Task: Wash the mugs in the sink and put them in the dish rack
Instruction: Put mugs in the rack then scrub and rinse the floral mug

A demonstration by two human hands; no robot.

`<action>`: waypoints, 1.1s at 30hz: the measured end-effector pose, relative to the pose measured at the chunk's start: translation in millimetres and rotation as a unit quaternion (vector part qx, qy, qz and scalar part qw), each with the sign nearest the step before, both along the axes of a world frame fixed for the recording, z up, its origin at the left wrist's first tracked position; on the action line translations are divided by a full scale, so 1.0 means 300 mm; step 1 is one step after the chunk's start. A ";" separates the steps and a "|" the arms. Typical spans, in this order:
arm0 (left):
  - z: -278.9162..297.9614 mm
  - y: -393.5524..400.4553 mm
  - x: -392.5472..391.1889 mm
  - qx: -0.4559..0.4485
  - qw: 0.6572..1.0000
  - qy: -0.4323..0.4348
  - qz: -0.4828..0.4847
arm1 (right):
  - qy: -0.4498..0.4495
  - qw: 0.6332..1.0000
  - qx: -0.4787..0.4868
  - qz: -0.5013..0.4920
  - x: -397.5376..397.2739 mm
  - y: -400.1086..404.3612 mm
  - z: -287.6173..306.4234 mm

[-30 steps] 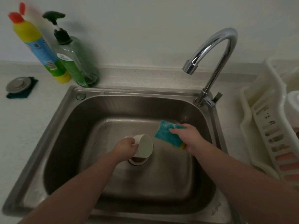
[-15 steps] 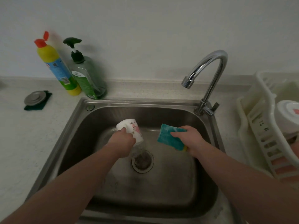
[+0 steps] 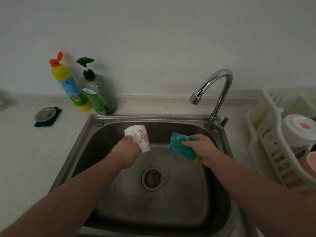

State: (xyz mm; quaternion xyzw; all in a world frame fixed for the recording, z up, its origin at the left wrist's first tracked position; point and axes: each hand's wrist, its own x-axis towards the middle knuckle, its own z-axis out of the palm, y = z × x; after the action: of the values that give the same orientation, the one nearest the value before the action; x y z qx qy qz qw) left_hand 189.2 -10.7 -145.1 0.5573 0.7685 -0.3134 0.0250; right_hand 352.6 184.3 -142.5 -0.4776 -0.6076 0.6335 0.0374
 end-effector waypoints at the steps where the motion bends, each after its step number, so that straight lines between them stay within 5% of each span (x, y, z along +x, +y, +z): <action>1: 0.004 -0.001 0.000 -0.007 1.000 0.001 -0.002 | 0.002 1.000 0.002 -0.001 0.001 0.000 0.005; 4: 0.012 0.002 0.002 -0.002 0.999 -0.020 0.026 | 0.007 1.000 0.005 0.002 0.002 -0.002 0.023; 7: 0.031 0.027 -0.009 0.130 0.965 -0.123 0.194 | 0.008 1.000 0.014 0.007 0.000 -0.010 0.048; 10: 0.070 0.043 -0.051 0.321 0.824 -0.294 0.363 | 0.006 0.999 0.046 0.009 -0.006 -0.022 0.081; 13: 0.098 0.007 -0.067 0.415 0.704 -0.419 0.395 | 0.041 0.996 0.075 -0.002 -0.024 -0.047 0.131; 18: 0.119 -0.023 -0.039 0.440 0.662 -0.484 0.366 | 0.052 0.967 0.245 0.042 -0.071 -0.117 0.225; 26: 0.199 0.007 0.016 0.470 0.667 -0.488 0.310 | -0.015 0.882 0.441 0.162 -0.134 -0.243 0.312; 33: 0.312 0.022 0.020 0.476 0.693 -0.474 0.262 | 0.067 0.957 0.268 0.087 -0.197 -0.259 0.395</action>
State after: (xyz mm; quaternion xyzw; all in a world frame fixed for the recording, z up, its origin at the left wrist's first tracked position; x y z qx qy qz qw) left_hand 195.3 -4.2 -51.5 0.3454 0.8158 0.4192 0.1987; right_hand 293.6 106.5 -24.0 -0.3519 -0.7901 0.4791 0.1494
